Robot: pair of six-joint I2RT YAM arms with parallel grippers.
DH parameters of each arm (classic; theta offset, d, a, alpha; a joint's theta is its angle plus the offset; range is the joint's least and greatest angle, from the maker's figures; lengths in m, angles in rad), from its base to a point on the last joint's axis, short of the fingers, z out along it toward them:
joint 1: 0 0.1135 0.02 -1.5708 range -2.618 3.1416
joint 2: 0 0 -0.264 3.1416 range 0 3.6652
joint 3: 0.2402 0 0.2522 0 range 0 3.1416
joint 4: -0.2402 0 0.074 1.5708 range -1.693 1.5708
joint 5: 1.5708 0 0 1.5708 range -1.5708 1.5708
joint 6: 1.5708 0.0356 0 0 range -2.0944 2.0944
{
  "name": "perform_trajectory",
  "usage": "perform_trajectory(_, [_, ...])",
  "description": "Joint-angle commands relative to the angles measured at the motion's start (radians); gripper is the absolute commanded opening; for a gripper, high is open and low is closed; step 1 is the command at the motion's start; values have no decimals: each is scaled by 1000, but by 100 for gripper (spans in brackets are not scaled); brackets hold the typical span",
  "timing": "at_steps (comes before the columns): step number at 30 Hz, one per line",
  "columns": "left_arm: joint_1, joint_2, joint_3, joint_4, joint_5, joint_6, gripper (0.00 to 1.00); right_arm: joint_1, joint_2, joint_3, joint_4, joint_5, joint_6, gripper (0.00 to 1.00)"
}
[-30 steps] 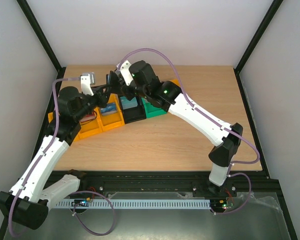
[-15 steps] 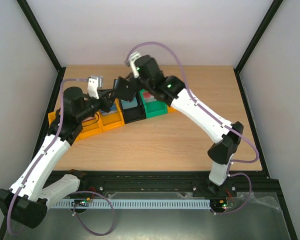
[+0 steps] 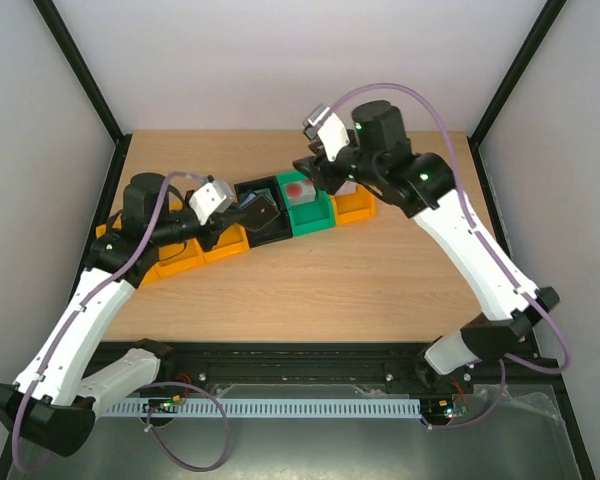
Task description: Take the credit cards out of the card holder
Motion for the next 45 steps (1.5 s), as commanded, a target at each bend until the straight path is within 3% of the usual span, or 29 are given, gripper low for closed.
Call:
perform_trajectory(1, [5, -41, 58, -207, 155, 469, 2, -6, -52, -25, -96, -441, -79, 49])
perform_trajectory(3, [6, -81, 40, -204, 234, 539, 2, -6, -54, -7, -124, -492, -75, 50])
perform_trajectory(7, [6, -132, 10, -124, 336, 511, 2, 5, -82, -15, -129, -582, -40, 52])
perform_trajectory(15, [3, -118, 45, -182, 477, 530, 2, 131, -174, -188, -119, -467, -101, 53])
perform_trajectory(24, [2, -107, 62, -221, 525, 569, 2, 211, -197, -222, -126, -335, -145, 50])
perform_trajectory(31, [1, -88, 85, -241, 496, 631, 2, 256, -218, -259, -140, -350, -160, 53])
perform_trajectory(39, [-16, -74, 100, -255, 519, 680, 2, 315, -242, -347, -10, -304, -141, 55])
perform_trajectory(45, [-62, -76, 100, -330, 493, 776, 2, 316, -242, -370, 117, -211, -169, 47])
